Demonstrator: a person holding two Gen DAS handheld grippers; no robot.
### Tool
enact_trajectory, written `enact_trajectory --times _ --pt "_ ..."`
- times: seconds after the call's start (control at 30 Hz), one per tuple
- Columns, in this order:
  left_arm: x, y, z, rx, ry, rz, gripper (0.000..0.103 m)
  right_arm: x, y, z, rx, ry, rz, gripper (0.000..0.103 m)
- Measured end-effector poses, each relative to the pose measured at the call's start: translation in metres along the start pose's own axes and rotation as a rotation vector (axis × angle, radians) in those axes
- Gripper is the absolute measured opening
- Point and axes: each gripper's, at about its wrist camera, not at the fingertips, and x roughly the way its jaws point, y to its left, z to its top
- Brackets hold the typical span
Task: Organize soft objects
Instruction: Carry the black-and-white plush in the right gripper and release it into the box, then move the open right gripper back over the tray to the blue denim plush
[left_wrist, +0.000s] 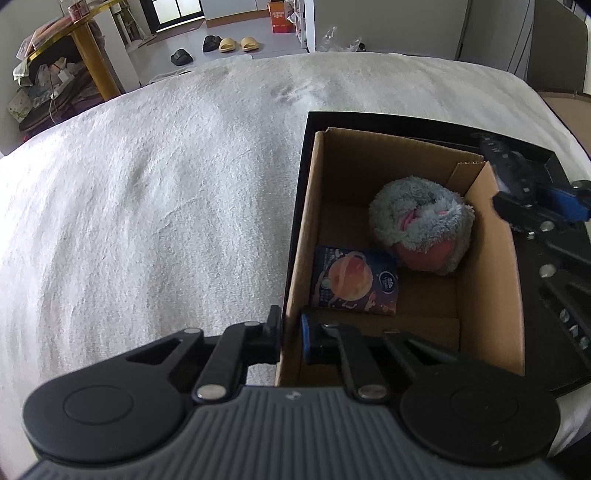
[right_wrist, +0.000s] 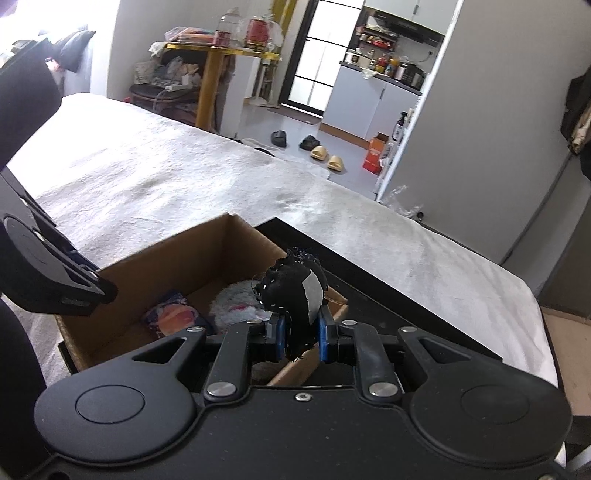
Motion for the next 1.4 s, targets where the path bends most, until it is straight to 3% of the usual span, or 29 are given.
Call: enact_trajectory --times 0.3,0.33,0.43,0.47,0.7,1.2,1.4 --pt "0.001 0.004 0.0 -0.023 -0.003 -0.015 0.009 0.01 0.025 0.016 -0.158 -0.015 0.031 0.021" --pt "0.001 0.004 0.0 -0.022 -0.003 -0.015 0.009 0.01 0.028 0.018 -0.184 -0.019 0.025 0.026" --pt "0.001 0.003 0.0 -0.02 -0.006 -0.014 0.009 0.012 0.03 0.02 -0.227 -0.033 -0.008 0.061" --pt "0.001 0.003 -0.001 -0.019 -0.006 -0.013 0.009 0.012 0.029 0.019 -0.23 -0.038 -0.022 0.063" --pt "-0.001 -0.001 0.0 0.0 -0.009 0.0 0.009 0.004 0.027 0.006 -0.241 -0.014 -0.035 0.066" --pt "-0.021 -0.011 -0.004 0.02 -0.061 0.063 0.01 -0.031 -0.006 -0.034 -0.093 -0.001 -0.067 0.068" --pt "-0.031 -0.022 -0.006 0.058 -0.083 0.137 0.014 -0.035 -0.023 -0.047 -0.02 -0.007 -0.058 0.068"
